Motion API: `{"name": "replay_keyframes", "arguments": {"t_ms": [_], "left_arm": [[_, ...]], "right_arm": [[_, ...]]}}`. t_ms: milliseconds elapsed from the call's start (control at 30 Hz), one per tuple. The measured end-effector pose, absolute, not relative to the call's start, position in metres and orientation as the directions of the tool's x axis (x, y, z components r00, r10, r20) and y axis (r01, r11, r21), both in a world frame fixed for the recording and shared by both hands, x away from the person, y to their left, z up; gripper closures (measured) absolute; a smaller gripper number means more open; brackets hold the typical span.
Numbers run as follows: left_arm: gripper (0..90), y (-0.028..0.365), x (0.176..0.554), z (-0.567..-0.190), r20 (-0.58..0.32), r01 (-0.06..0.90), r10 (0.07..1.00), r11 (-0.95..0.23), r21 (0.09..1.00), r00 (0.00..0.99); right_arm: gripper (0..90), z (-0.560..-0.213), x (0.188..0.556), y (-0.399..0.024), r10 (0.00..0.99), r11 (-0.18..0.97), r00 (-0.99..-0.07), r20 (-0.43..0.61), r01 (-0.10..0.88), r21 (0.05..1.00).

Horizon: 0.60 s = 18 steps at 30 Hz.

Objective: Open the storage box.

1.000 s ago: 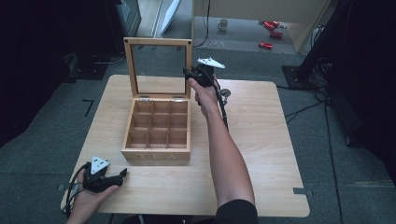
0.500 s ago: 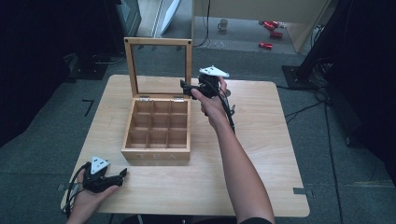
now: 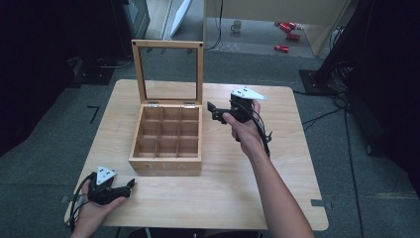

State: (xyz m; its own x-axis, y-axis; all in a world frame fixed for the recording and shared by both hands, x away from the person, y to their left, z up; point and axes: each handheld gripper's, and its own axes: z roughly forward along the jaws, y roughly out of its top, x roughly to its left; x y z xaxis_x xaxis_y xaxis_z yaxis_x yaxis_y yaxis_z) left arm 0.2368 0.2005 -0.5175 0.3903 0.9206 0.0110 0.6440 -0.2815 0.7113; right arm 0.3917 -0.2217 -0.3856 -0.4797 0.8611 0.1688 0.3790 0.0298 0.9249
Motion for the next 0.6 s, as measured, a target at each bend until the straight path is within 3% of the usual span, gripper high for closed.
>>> {"name": "replay_keyframes", "arguments": {"t_ms": [600], "left_arm": [[16.8,0.2,0.237,-0.518,0.011,0.645,0.923,-0.278,0.712,0.386]], "right_arm": [[2.8,-0.413,0.325,-0.294,0.899,0.013,-0.405,0.164,0.399,0.917]]}}
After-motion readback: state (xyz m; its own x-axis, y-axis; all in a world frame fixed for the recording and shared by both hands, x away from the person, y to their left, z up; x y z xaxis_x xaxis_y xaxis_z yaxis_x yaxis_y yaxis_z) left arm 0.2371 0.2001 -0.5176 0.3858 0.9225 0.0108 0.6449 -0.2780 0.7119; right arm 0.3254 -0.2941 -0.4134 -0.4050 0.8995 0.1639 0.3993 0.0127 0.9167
